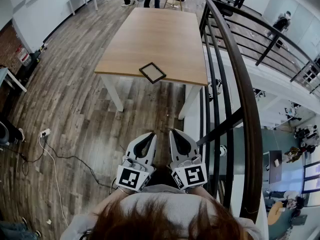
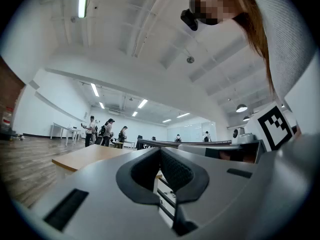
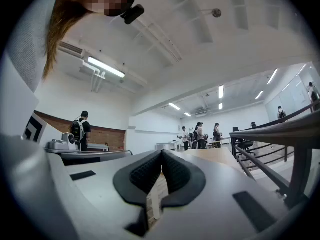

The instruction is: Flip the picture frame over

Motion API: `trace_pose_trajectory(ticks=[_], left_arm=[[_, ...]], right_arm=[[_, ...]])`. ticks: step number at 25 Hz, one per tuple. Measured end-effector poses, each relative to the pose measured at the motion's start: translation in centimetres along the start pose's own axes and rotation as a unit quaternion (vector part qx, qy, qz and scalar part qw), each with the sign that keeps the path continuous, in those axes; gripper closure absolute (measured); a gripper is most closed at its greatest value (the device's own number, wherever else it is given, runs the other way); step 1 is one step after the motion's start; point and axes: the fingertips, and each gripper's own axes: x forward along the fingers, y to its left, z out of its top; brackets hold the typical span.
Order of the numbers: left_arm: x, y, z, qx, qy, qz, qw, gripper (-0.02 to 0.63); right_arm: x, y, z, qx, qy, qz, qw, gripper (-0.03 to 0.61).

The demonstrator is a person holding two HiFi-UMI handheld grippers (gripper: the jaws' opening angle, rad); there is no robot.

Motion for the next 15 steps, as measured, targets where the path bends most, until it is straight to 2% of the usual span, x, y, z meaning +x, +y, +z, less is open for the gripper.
trace_pose_trajectory(ticks=[8, 15], left_arm=[[3.6, 2.6, -1.1, 0.009, 0.002, -0.001, 1.0000, 0.607], [11.1, 8.7, -0.7, 0.002, -0.012, 0.003, 0.9999, 0.607]], right_arm=[[3.7, -2.2, -0.1, -0.015, -0.012, 0.000, 1.000, 0.565], [12.0, -6.4, 0.1, -0.032, -0.013, -0.009, 0.999, 0.565]])
